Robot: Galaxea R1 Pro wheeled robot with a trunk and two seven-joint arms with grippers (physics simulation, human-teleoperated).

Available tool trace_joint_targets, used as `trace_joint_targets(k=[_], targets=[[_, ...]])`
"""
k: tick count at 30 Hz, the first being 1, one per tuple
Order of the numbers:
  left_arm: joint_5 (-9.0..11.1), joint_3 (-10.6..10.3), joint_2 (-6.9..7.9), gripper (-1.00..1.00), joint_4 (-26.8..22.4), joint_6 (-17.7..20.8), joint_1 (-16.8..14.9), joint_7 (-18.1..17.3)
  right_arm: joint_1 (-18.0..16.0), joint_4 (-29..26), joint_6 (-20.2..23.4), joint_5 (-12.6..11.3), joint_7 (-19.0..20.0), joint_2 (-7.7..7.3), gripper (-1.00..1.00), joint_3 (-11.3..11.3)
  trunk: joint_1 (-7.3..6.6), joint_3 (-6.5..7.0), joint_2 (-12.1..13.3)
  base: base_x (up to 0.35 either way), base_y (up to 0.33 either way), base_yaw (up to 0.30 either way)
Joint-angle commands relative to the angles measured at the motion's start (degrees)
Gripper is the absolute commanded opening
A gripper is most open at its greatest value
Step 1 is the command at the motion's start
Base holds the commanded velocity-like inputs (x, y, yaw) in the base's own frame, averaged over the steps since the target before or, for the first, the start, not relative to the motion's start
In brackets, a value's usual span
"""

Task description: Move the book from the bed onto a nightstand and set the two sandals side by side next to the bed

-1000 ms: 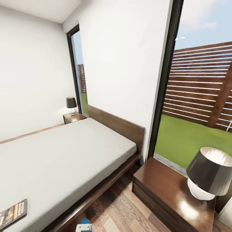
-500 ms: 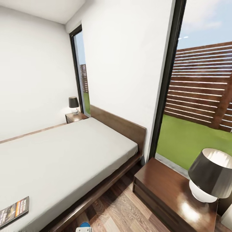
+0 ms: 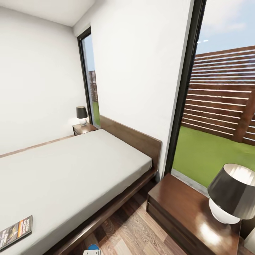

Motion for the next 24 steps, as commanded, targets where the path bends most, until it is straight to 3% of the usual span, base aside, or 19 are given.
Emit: trace_joint_targets(k=[1, 24], targets=[[0.1, 0.0, 0.0, -1.0, 0.1, -0.2, 0.0, -0.2, 0.0, 0.1, -0.1, -0.1, 0.4, 0.02, 1.0, -0.4, 0.02, -0.02, 0.0, 0.03, -0.03, 0.003], [0.1, 0.0, 0.0, -1.0, 0.1, -0.6, 0.0, -0.2, 0.0, 0.1, -0.1, -0.1, 0.4, 0.02, 1.0, -0.4, 0.02, -0.02, 0.0, 0.005, -0.005, 0.066]])
